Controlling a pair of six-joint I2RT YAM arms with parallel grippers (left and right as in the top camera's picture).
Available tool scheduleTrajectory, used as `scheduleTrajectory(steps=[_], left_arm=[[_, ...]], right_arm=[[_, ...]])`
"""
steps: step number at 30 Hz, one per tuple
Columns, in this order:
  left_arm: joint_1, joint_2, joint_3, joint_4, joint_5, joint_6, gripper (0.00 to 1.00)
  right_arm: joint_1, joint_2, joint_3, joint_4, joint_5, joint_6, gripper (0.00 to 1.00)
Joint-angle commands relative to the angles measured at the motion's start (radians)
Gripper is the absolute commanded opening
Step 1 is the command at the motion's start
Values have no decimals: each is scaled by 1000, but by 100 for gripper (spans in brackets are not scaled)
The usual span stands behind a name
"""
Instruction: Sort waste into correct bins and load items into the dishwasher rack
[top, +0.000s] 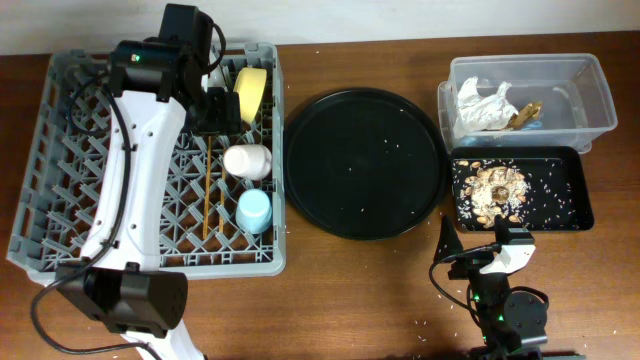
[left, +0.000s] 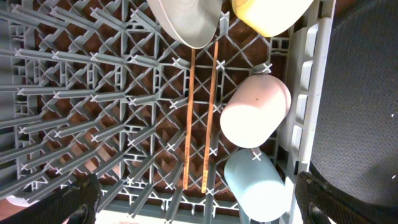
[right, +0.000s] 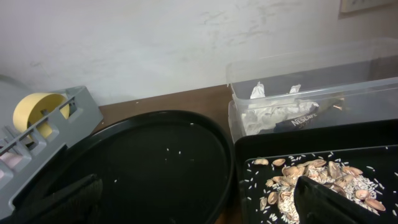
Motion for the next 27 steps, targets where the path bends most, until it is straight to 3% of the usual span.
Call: scheduleTrajectory(steps=[1,5,12,14,18,27], left_arm=[[-1,-51,10,1,-16,-3,99],[-4,-173,6,117,-14,-107,99],[-8,-461,-207,426,-14,-108,99],[2,-552,-344,553,-10,-90,99],[52,-777,-699,861,121,55,99],[133,-1338,-1447,1300,193,185,99]], right_arm=[[0,-11,-8,-4,-2,4,98],[0,-10,-8,-4,-2,4,98],[0,-11,-8,-4,-2,4,98],[0,-11,-8,-4,-2,4,99],[0,-10,-8,-4,-2,4,99],[0,-10,-8,-4,-2,4,99]])
